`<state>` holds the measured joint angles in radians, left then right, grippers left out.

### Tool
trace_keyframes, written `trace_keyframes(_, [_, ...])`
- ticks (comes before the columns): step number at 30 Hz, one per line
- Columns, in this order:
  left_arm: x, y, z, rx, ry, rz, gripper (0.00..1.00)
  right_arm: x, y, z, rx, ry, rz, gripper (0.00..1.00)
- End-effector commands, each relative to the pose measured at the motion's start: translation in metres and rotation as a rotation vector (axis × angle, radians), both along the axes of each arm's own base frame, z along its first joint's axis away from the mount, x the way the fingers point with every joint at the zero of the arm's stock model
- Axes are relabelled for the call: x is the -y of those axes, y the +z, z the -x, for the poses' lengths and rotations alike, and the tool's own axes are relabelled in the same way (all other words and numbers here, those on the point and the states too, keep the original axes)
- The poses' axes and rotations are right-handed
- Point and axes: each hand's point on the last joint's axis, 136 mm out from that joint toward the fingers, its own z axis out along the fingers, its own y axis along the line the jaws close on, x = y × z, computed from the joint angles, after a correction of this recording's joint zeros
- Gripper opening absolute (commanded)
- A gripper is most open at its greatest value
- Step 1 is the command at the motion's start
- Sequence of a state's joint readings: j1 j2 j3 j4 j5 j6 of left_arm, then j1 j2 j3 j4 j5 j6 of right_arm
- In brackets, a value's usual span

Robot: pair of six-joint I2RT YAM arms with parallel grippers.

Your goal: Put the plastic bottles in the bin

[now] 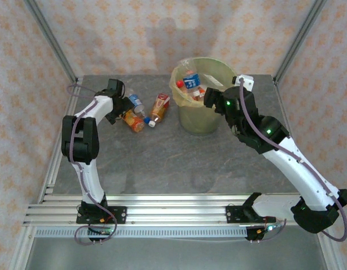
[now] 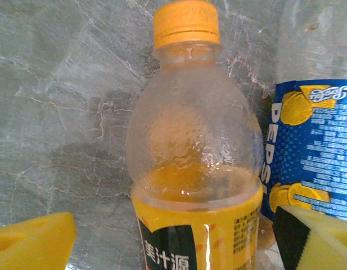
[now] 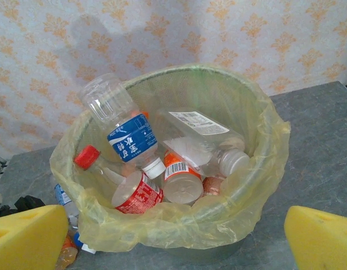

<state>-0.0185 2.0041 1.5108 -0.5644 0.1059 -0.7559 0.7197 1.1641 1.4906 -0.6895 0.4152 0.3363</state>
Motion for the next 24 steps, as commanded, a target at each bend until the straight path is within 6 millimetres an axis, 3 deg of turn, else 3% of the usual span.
trace_keyframes(1, [0.0, -0.002, -0.007, 0.017, 0.018, 0.017, 0.89, 0.003, -0.001, 0.001, 0.0, -0.021, 0.018, 0.99])
trace_keyframes(9, [-0.002, -0.025, -0.001, -0.031, 0.032, 0.01, 0.81, 0.006, -0.001, 0.002, 0.003, -0.033, 0.023, 0.99])
trace_keyframes(14, [-0.002, -0.031, 0.003, -0.043, 0.033, 0.009, 0.69, 0.007, -0.001, 0.001, 0.004, -0.037, 0.026, 0.99])
trace_keyframes(18, [-0.003, -0.023, 0.005, -0.032, 0.029, 0.002, 0.61, 0.007, 0.0, 0.001, 0.007, -0.038, 0.024, 0.99])
trace_keyframes(24, [-0.008, 0.003, 0.008, 0.008, 0.024, -0.031, 0.53, 0.007, 0.0, 0.001, 0.011, -0.041, 0.021, 0.99])
